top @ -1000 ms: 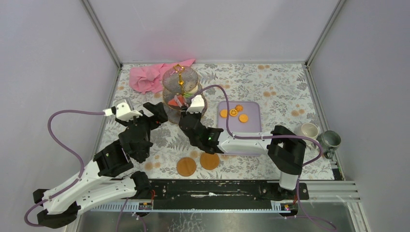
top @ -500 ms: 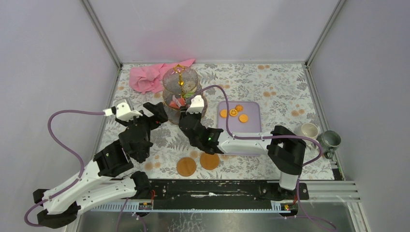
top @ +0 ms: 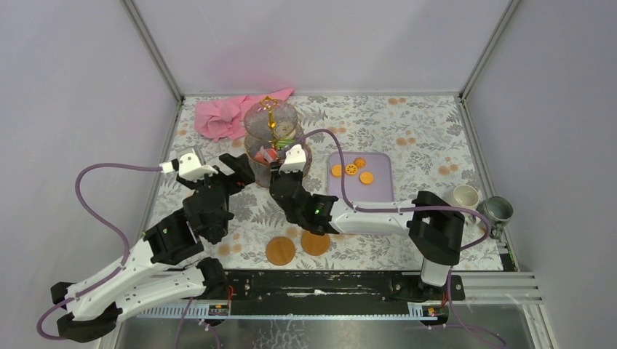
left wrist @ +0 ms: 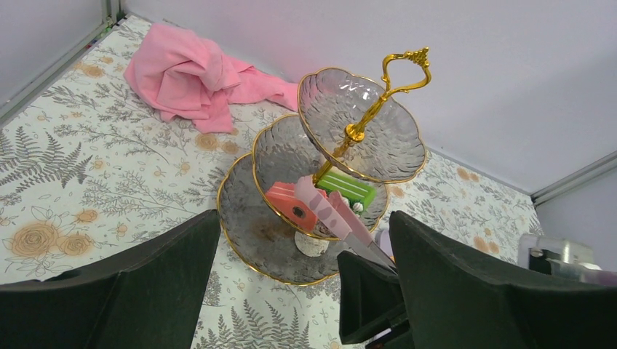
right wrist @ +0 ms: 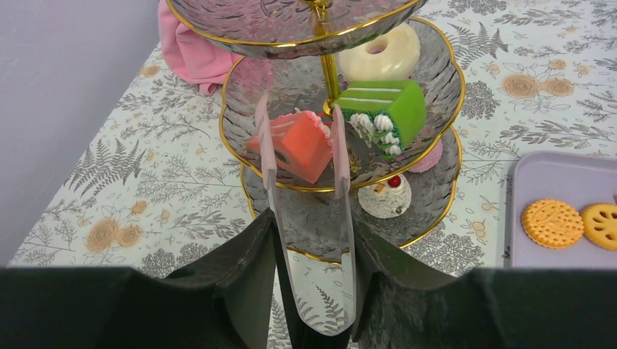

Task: Serve the afternoon tea
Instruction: Place the desert on the desert table.

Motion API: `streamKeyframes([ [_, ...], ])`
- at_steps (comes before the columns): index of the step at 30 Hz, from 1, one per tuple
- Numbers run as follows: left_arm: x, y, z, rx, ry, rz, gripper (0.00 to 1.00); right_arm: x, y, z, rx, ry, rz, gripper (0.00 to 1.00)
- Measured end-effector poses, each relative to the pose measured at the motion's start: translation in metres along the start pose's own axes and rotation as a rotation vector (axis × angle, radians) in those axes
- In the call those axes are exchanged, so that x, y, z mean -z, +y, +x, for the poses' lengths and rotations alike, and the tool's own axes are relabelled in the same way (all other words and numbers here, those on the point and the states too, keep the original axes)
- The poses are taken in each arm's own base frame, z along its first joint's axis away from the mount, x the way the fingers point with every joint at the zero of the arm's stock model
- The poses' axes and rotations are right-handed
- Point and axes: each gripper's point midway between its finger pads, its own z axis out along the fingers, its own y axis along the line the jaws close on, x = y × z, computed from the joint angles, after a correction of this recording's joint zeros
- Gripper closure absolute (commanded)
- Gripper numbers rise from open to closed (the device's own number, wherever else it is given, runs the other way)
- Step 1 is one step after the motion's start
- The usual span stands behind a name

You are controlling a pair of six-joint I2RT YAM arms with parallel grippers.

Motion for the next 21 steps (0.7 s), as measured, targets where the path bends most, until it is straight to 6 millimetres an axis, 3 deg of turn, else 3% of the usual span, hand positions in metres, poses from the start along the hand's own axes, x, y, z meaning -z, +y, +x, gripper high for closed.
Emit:
streamKeyframes([
  [6,-0.001,-0.001,0.003,-0.011,0.005,-0.003,0.07,0.01,-0.001,-0.01,0.002,-0.015,-0.009,0.6],
  [15,-0.002,-0.002,0.006,-0.021,0.009,-0.006,0.07,0.015,-0.009,-0.003,0.037,-0.005,-0.002,0.6],
  [21,-0.004,-0.004,0.009,-0.034,0.014,-0.009,0.07,0.029,-0.01,-0.01,0.052,-0.014,-0.021,0.61],
])
